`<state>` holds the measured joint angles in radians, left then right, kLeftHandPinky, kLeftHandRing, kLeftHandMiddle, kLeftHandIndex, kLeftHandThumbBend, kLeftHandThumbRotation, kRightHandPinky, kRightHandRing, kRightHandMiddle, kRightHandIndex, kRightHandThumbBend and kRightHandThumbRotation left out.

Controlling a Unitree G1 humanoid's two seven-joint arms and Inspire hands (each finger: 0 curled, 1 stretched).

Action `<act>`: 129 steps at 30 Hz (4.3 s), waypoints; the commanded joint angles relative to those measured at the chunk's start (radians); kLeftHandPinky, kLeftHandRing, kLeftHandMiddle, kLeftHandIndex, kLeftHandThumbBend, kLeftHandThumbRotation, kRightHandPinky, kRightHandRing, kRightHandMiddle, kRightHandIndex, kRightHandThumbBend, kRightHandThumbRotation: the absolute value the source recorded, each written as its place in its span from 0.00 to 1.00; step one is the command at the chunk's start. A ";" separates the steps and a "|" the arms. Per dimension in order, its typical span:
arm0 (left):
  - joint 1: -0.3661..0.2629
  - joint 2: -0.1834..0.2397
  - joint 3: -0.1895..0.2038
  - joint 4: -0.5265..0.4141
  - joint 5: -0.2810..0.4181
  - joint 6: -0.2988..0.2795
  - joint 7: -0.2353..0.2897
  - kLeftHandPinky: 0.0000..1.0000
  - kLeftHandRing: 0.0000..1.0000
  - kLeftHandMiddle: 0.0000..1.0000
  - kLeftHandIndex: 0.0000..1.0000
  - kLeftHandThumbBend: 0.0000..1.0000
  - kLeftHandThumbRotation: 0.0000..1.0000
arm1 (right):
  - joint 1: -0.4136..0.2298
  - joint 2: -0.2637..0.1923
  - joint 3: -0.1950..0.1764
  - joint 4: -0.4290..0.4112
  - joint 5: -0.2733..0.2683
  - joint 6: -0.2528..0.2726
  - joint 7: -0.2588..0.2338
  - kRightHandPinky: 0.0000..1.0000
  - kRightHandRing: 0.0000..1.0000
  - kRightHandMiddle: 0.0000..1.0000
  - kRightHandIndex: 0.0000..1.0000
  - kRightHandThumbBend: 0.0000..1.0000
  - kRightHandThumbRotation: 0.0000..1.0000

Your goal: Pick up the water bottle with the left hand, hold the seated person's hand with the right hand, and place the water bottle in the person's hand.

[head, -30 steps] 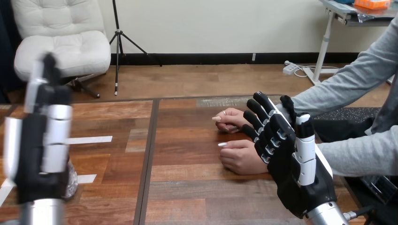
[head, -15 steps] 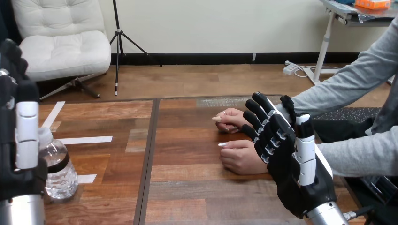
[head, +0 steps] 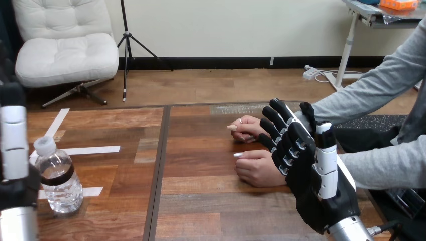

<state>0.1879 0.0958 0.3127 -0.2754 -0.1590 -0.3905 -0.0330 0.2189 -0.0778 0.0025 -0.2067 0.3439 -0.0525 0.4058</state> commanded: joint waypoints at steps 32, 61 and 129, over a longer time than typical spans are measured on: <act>-0.102 0.053 0.084 0.140 0.105 0.005 0.089 1.00 1.00 0.99 0.97 0.90 0.43 | -0.055 0.000 0.005 -0.040 0.013 -0.015 0.006 1.00 1.00 0.98 0.97 0.81 1.00; -0.101 0.075 0.056 0.174 0.170 0.095 0.085 1.00 1.00 1.00 1.00 1.00 0.02 | -0.055 0.003 0.006 -0.039 0.010 -0.019 0.003 1.00 0.99 0.98 0.97 0.80 1.00; -0.108 0.115 0.004 0.224 0.266 0.318 0.089 1.00 1.00 1.00 1.00 1.00 0.00 | -0.056 0.000 0.006 -0.036 0.013 -0.013 0.006 1.00 0.99 0.97 0.96 0.80 1.00</act>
<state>0.1433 0.1774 0.3323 -0.0509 0.0857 -0.0857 0.0421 0.2189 -0.0785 0.0057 -0.2068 0.3440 -0.0524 0.4062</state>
